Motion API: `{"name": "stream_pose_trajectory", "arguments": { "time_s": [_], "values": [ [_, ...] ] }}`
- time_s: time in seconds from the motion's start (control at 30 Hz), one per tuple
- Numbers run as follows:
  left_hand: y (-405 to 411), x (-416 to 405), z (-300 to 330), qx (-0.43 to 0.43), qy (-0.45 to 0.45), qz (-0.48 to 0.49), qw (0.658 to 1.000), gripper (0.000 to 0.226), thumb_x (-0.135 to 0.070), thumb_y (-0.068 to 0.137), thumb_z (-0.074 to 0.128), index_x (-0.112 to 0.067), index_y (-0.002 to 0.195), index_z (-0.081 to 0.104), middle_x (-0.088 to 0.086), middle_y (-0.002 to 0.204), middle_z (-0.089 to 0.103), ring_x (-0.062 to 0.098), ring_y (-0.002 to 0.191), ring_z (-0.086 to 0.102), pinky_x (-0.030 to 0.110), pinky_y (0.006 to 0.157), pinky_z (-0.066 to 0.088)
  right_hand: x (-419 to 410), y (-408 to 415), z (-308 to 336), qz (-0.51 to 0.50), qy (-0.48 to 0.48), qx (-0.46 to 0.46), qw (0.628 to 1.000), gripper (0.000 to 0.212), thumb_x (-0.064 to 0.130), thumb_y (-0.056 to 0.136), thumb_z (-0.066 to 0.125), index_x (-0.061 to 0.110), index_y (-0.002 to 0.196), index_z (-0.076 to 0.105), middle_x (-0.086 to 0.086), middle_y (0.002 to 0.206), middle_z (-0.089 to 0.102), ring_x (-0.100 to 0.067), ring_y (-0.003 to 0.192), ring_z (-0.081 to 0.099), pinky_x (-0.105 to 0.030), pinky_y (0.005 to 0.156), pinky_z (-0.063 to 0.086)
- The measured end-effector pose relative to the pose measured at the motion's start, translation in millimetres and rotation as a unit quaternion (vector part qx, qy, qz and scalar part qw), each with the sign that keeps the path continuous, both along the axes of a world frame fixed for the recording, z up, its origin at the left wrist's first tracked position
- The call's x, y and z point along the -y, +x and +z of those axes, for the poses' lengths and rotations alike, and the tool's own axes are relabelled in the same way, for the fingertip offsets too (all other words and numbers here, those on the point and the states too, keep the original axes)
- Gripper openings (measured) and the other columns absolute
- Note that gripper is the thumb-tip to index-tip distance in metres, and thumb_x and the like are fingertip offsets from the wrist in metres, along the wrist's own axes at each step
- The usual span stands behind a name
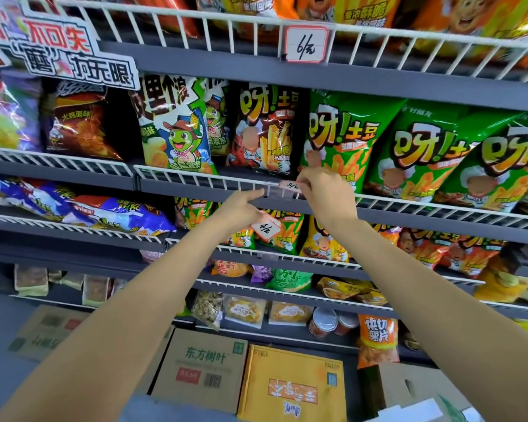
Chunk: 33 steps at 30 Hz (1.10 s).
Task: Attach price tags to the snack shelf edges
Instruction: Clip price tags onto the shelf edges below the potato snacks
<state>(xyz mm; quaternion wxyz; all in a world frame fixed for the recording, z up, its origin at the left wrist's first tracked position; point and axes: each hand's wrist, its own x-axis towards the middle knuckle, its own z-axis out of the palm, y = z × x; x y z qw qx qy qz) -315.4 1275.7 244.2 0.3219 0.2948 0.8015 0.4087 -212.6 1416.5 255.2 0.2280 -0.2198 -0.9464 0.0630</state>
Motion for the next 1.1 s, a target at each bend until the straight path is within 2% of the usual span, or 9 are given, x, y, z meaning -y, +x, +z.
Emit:
{"name": "stream_pose_trajectory", "arguments": {
  "time_s": [0.07,0.17,0.3,0.43,0.53,0.77,0.87,0.93,1.1],
  "values": [
    [-0.1,5.0,0.9,-0.035,-0.026,-0.021,0.999,0.062,0.001,0.088,0.055,-0.019,0.144,0.034,0.012,0.097,0.066,0.012,0.059,0.048,0.012,0.051,0.039,1.7,-6.3,0.2,0.017,0.032,-0.036,0.999,0.010,0.003,0.085,0.058,0.006,0.084,0.068,-0.016,0.110,0.060,-0.033,0.078,0.060,-0.038,0.062,0.051],
    [-2.3,6.7,0.0,-0.080,-0.053,-0.041,0.995,0.065,-0.001,0.088,0.056,-0.025,0.144,0.033,0.016,0.124,0.059,0.015,0.069,0.053,0.018,0.057,0.041,2.8,-14.9,0.4,0.028,0.071,-0.030,0.997,0.013,-0.004,0.075,0.067,0.005,0.083,0.071,-0.017,0.086,0.059,-0.037,0.073,0.060,-0.037,0.059,0.047],
    [-3.8,3.8,0.4,-0.093,-0.072,-0.043,0.992,0.065,-0.001,0.089,0.054,-0.026,0.144,0.031,0.013,0.103,0.065,0.010,0.046,0.036,0.013,0.039,0.031,2.5,-22.1,-0.1,0.029,0.083,0.045,0.995,0.020,-0.004,0.078,0.062,0.007,0.094,0.068,-0.013,0.090,0.060,-0.033,0.083,0.057,-0.034,0.062,0.045],
    [-5.4,3.1,-2.0,-0.081,-0.067,-0.035,0.994,0.066,0.001,0.088,0.053,-0.027,0.144,0.032,0.009,0.088,0.060,0.010,0.046,0.033,0.014,0.037,0.029,1.7,-24.2,-1.2,0.022,0.105,0.083,0.991,0.024,-0.004,0.079,0.062,0.009,0.098,0.061,-0.009,0.089,0.061,-0.030,0.082,0.057,-0.030,0.055,0.037],
    [-5.7,1.6,-2.5,-0.078,-0.062,-0.028,0.995,0.066,0.001,0.088,0.053,-0.027,0.144,0.031,0.002,0.077,0.058,0.011,0.045,0.032,0.018,0.042,0.031,1.7,-24.5,-0.1,0.023,0.106,0.105,0.989,0.025,-0.008,0.077,0.060,0.008,0.096,0.057,-0.009,0.085,0.057,-0.031,0.079,0.057,-0.032,0.055,0.038],
    [-4.4,3.0,0.0,-0.075,-0.071,-0.036,0.994,0.066,0.000,0.087,0.054,-0.025,0.144,0.031,0.013,0.087,0.058,0.012,0.046,0.031,0.024,0.049,0.029,16.3,-15.8,5.0,0.055,0.095,0.161,0.981,0.044,-0.021,0.073,0.054,0.003,0.109,0.057,-0.017,0.108,0.053,-0.032,0.101,0.053,-0.033,0.064,0.037],
    [-4.3,3.8,-0.4,-0.074,-0.068,-0.036,0.994,0.066,0.000,0.087,0.055,-0.024,0.144,0.031,0.014,0.087,0.061,0.013,0.047,0.032,0.026,0.051,0.030,18.4,-14.6,4.5,0.036,0.113,0.133,0.984,0.042,-0.018,0.074,0.053,0.003,0.111,0.053,-0.016,0.094,0.055,-0.032,0.093,0.055,-0.033,0.060,0.033],
    [-4.3,3.4,-1.3,-0.072,-0.069,-0.036,0.994,0.067,-0.001,0.086,0.056,-0.025,0.144,0.031,0.014,0.087,0.059,0.015,0.051,0.035,0.027,0.055,0.032,16.3,-15.6,-0.9,0.027,0.112,0.087,0.989,0.036,-0.018,0.071,0.055,0.001,0.102,0.055,-0.017,0.083,0.056,-0.033,0.088,0.055,-0.033,0.057,0.032],
    [-3.7,2.7,-1.0,-0.066,-0.066,-0.039,0.995,0.068,-0.005,0.086,0.057,-0.025,0.145,0.030,0.011,0.080,0.056,0.017,0.060,0.041,0.028,0.060,0.033,13.7,-17.9,-20.0,0.001,0.120,0.047,0.992,0.026,-0.015,0.059,0.068,-0.001,0.080,0.064,-0.017,0.087,0.057,-0.034,0.084,0.054,-0.027,0.047,0.029]
  ]
}}
